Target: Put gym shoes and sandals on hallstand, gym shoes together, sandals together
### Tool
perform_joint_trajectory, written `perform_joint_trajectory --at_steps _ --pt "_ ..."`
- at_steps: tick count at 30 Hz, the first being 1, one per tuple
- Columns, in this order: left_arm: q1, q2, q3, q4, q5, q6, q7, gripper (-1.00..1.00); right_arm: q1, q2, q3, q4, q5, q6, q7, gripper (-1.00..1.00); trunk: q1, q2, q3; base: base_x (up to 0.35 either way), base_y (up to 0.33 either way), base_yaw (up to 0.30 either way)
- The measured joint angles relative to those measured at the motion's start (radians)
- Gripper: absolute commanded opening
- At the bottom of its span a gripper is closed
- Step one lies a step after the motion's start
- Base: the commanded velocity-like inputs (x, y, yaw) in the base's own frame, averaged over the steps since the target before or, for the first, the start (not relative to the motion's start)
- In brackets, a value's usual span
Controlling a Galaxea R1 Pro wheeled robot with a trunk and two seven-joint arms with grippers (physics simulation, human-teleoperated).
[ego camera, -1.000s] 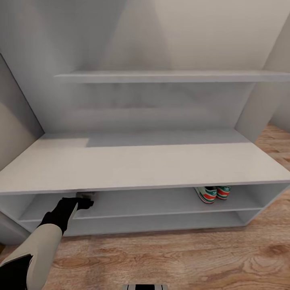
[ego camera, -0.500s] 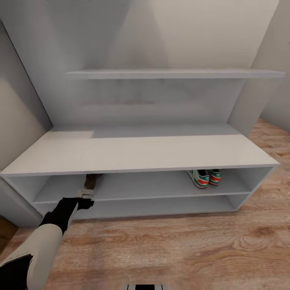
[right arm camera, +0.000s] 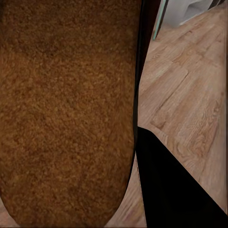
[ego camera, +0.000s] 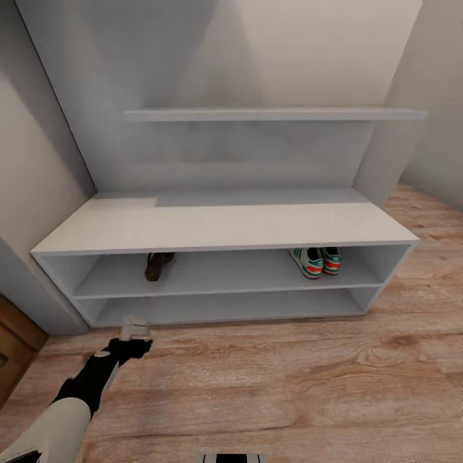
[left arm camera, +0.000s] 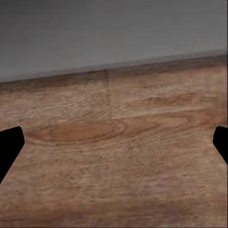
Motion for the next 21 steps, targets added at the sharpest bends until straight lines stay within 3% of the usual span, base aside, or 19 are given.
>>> perform_joint_trajectory --at_steps 1,6,8,12,16,21 --pt "0.071 -0.001 0.002 -0.004 0.034 -0.092 -0.06 1.0 0.0 0.0 0.0 0.0 0.0 0.0 0.0 -1.0 0.0 0.0 0.0 -0.187 0.0 0.0" --pt "0.217 0.005 0.006 -0.008 0.113 -0.303 -0.218 1.0 0.0 0.0 0.0 0.0 0.0 0.0 0.0 -1.0 -0.001 0.0 0.0 -0.056 0.0 0.0" --pt "0.292 0.042 0.006 -0.007 0.177 -0.367 -0.359 1.0 0.0 0.0 0.0 -0.001 -0.001 0.0 0.0 -1.0 -0.001 0.0 0.0 -0.006 0.0 0.0" --pt "0.322 0.094 0.005 0.0 0.237 -0.384 -0.494 1.0 0.0 0.0 0.0 -0.002 -0.002 -0.002 0.001 -1.0 -0.001 0.0 0.0 -0.001 0.0 0.0" --pt "0.329 0.119 0.006 0.006 0.269 -0.387 -0.537 1.0 0.0 0.002 -0.001 -0.007 -0.002 -0.003 0.0 -1.0 -0.001 0.0 0.0 -0.004 0.0 0.0" --pt "0.329 0.111 0.008 -0.001 0.272 -0.384 -0.537 1.0 0.0 0.013 -0.001 -0.013 -0.001 -0.005 0.0 -1.0 0.0 0.0 0.0 -0.228 0.119 0.0"
